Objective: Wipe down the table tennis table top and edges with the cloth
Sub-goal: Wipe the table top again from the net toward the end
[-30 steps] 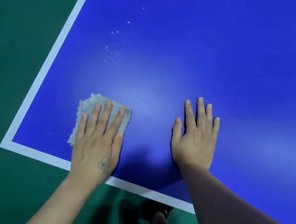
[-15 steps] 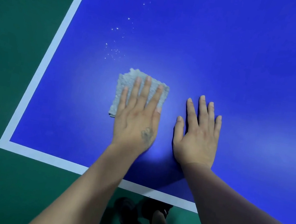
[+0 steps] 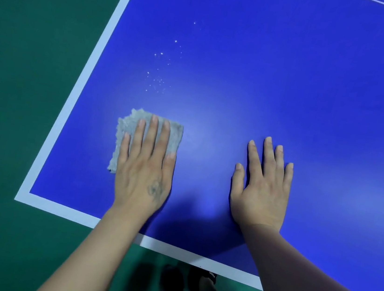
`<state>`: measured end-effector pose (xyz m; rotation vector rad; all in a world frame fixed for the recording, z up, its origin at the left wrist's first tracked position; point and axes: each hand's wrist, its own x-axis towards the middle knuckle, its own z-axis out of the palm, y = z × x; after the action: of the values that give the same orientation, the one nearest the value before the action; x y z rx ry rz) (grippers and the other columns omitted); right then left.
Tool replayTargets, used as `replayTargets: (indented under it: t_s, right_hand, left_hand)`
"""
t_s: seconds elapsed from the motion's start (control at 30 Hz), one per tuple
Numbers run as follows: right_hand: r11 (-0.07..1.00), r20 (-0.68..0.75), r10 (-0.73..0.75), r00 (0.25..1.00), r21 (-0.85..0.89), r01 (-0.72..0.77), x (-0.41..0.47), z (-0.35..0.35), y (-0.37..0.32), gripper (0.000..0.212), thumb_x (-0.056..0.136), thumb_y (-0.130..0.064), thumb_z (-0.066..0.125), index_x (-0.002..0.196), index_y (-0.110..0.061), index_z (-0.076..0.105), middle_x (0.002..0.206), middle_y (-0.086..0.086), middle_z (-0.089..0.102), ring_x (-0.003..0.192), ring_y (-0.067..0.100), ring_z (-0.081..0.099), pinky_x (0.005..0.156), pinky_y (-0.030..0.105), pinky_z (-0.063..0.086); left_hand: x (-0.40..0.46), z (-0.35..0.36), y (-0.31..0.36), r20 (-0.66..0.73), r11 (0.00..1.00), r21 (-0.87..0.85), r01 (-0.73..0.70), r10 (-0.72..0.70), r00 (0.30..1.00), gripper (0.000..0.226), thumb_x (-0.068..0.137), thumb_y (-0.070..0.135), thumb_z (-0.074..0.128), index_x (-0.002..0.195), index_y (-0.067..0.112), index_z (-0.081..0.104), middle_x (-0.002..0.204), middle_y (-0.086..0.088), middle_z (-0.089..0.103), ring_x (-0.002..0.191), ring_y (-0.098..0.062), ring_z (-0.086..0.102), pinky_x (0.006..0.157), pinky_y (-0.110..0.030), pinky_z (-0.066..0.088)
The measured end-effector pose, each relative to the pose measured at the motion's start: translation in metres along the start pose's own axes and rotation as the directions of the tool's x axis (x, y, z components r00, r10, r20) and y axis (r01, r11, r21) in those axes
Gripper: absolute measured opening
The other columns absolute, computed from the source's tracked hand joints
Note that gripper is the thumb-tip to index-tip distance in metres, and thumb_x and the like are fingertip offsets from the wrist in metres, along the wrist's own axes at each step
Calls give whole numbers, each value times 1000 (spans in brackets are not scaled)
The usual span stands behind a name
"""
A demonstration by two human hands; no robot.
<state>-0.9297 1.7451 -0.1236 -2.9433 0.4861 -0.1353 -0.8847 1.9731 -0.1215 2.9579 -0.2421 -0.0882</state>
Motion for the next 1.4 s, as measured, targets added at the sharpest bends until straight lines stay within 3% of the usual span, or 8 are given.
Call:
replayTargets:
  t_s: [0.3, 0.57, 0.77, 0.9, 1.0, 1.17, 1.3, 1.4]
  right_hand:
    - [1000, -35, -22, 999, -22, 21, 1, 2, 1, 60, 109, -44, 37, 165, -24, 40, 177, 4, 24, 165, 30, 18, 132, 58, 16]
    - [999, -43, -32, 999, -24, 31, 0, 1, 2, 59, 110, -43, 39, 165, -22, 41, 177, 6, 24, 164, 32, 19, 131, 59, 17]
    - [999, -47, -23, 999, 28, 24, 0, 0, 2, 57, 111, -41, 40, 165, -22, 41, 177, 5, 25, 165, 31, 18, 131, 59, 16]
    - [998, -28, -9, 1000, 55, 10, 3, -1, 3, 57, 110, -41, 41, 164, -23, 43, 176, 6, 26, 164, 32, 20, 131, 59, 16]
    - [999, -12, -12, 1000, 33, 12, 4, -3, 3, 57, 109, -40, 42, 164, -22, 43, 176, 7, 26, 164, 33, 20, 131, 60, 17]
    - [999, 2, -15, 1000, 34, 15, 4, -1, 4, 58, 109, -40, 42, 165, -22, 42, 177, 8, 25, 164, 34, 19, 131, 60, 17]
    - [998, 6, -4, 1000, 63, 4, 5, -2, 5, 58, 108, -40, 45, 163, -22, 45, 176, 9, 27, 164, 34, 20, 131, 60, 17]
    - [993, -13, -6, 1000, 116, 8, 3, -3, 6, 55, 106, -39, 51, 158, -20, 52, 172, 11, 35, 162, 34, 25, 131, 59, 19]
  left_hand:
    - [102, 10, 50, -55, 996, -46, 73, -75, 996, 67, 111, 47, 11, 172, 17, 11, 180, -5, 4, 166, -26, -1, 134, -52, 2]
    - [38, 9, 55, -3, 949, 6, -315, 315, 949, 60, 116, 41, 25, 171, 19, 18, 179, -3, 11, 166, -23, 4, 132, -52, 13]
    - [7, -5, 9, 19, 997, 22, -81, 80, 997, 60, 115, 43, 25, 171, 24, 20, 179, 0, 11, 166, -22, 3, 134, -50, 8]
    - [57, -6, 15, 7, 990, -14, 139, -139, 990, 65, 112, 48, 12, 172, 22, 12, 180, -4, 3, 166, -24, -2, 134, -49, 0]
    - [109, -1, 38, -35, 978, -38, 205, -207, 978, 67, 111, 48, 10, 172, 20, 9, 180, -6, 0, 166, -27, -4, 133, -52, -1]
    - [151, 7, 89, -43, 999, -31, 15, -17, 999, 64, 112, 45, 17, 171, 20, 19, 179, -6, 10, 166, -27, 3, 134, -52, 2]
    - [130, 10, 106, -28, 980, -6, -198, 198, 980, 59, 115, 41, 22, 170, 20, 24, 178, -4, 16, 166, -25, 7, 133, -52, 8]
    - [104, 7, 93, 15, 970, 4, -243, 243, 970, 58, 115, 40, 24, 170, 22, 22, 179, -2, 14, 166, -23, 6, 133, -52, 10]
